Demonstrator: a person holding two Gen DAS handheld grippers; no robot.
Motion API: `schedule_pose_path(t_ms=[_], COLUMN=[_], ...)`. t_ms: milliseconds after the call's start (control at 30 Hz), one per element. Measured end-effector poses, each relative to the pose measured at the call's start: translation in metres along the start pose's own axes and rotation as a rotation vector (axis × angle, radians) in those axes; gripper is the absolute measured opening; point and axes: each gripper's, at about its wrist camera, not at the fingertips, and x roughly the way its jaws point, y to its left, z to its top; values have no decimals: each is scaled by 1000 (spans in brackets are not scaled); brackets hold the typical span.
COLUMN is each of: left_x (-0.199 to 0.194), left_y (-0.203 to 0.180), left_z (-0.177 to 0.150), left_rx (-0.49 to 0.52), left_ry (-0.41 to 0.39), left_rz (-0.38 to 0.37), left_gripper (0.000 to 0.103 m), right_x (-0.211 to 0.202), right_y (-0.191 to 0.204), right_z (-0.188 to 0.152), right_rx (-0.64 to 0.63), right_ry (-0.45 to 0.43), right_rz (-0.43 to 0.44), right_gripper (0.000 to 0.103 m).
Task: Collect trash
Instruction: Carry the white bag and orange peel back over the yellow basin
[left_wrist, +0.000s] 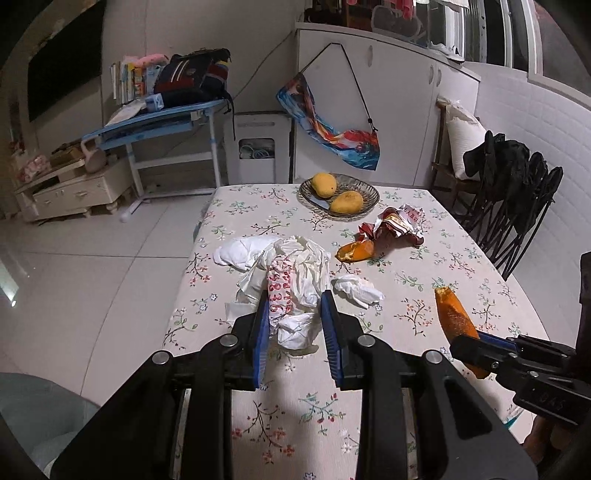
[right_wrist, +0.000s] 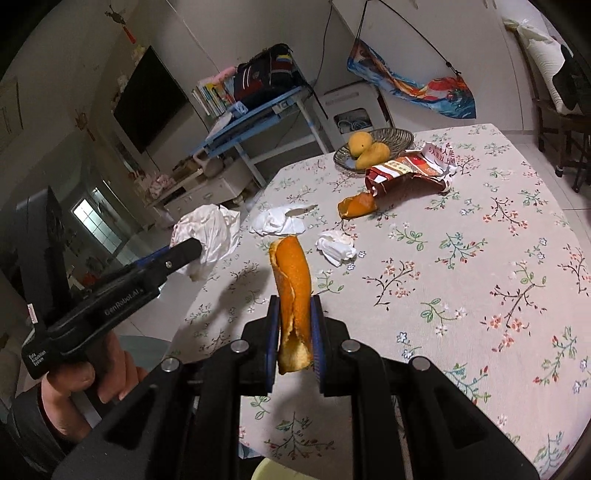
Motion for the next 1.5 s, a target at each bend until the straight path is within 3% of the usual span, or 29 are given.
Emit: schedule_pose_path(t_ms=[767,1500], left_x=[-40,-71], left_y=[-2,-7], left_z=[-46,-87], left_rx=[1,4], left_ry=[3,23], left_rz=[-5,-17], left_gripper=[26,26], right_x=[-26,-46], right_y=[8,19], right_z=[-41,-82], right_rx=[31,44], right_ry=[-26,5], right_rz=[4,9], right_gripper=[17,17])
